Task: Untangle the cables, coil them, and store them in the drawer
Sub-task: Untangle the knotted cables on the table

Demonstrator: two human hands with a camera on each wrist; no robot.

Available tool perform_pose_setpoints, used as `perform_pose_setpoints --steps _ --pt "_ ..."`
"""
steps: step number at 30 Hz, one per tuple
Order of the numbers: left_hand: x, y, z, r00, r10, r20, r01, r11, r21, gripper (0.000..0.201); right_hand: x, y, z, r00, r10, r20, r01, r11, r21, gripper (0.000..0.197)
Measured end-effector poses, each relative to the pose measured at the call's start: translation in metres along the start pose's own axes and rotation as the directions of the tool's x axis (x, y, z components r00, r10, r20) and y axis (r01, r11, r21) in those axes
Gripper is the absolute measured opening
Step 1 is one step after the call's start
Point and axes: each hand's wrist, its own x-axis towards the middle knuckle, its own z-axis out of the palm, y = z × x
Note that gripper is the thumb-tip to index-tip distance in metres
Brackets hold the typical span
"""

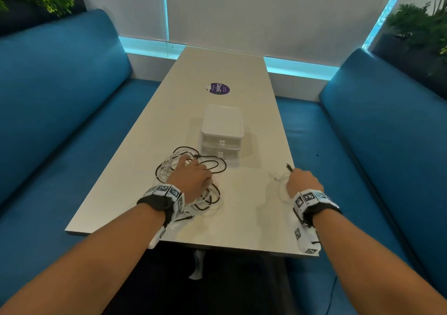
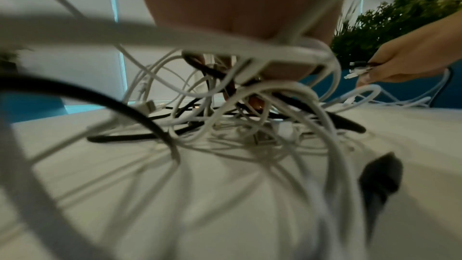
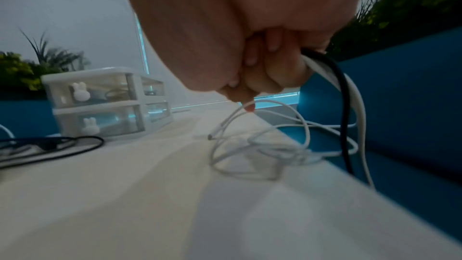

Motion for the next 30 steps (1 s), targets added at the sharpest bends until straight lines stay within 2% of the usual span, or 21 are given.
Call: perform_pose_setpoints --steps 3,5,8,11,14,21,26,28,30 --pt "0.009 0.007 -0.002 0.999 -0.01 -0.046 0.003 0.989 -0.15 0.025 -0.005 -0.023 0.003 0.992 -0.098 -0.076 0.108 0.985 0.135 0.023" --pt "0.014 0.007 -0.006 0.998 -0.021 -0.066 0.005 0.972 -0.233 0.025 -0.013 -0.043 0.007 0.97 -0.238 -0.047 0.242 0.947 0.213 0.033" --pt "0.017 0.002 -0.014 0.997 -0.023 -0.072 0.001 0.956 -0.293 0.024 -0.032 -0.071 0.016 0.883 -0.464 0.067 0.412 0.836 0.362 0.031" --pt "0.013 -0.006 -0.017 0.99 -0.044 -0.135 -0.005 0.941 -0.339 0.018 -0.044 -0.087 0.022 0.792 -0.598 0.121 0.507 0.755 0.415 0.03" --pt "0.006 -0.012 -0.016 0.972 -0.07 -0.222 -0.01 0.939 -0.343 0.012 -0.052 -0.096 0.019 0.741 -0.653 0.153 0.535 0.713 0.453 0.03" --pt "-0.009 -0.02 -0.012 0.978 -0.109 -0.176 0.063 0.967 -0.247 0.014 -0.078 -0.126 0.01 0.598 -0.742 0.303 0.605 0.666 0.436 0.027" --pt "-0.019 -0.022 -0.012 0.979 -0.123 -0.165 0.078 0.964 -0.254 0.017 -0.094 -0.144 0.024 0.5 -0.819 0.28 0.748 0.572 0.336 0.023" --pt "-0.023 -0.023 -0.011 0.973 -0.146 -0.18 0.09 0.954 -0.286 0.018 -0.096 -0.147 0.029 0.505 -0.825 0.254 0.754 0.565 0.334 0.02" --pt "-0.026 -0.023 -0.011 0.968 -0.162 -0.193 0.095 0.944 -0.318 0.018 -0.094 -0.147 0.034 0.545 -0.812 0.212 0.736 0.583 0.343 0.012"
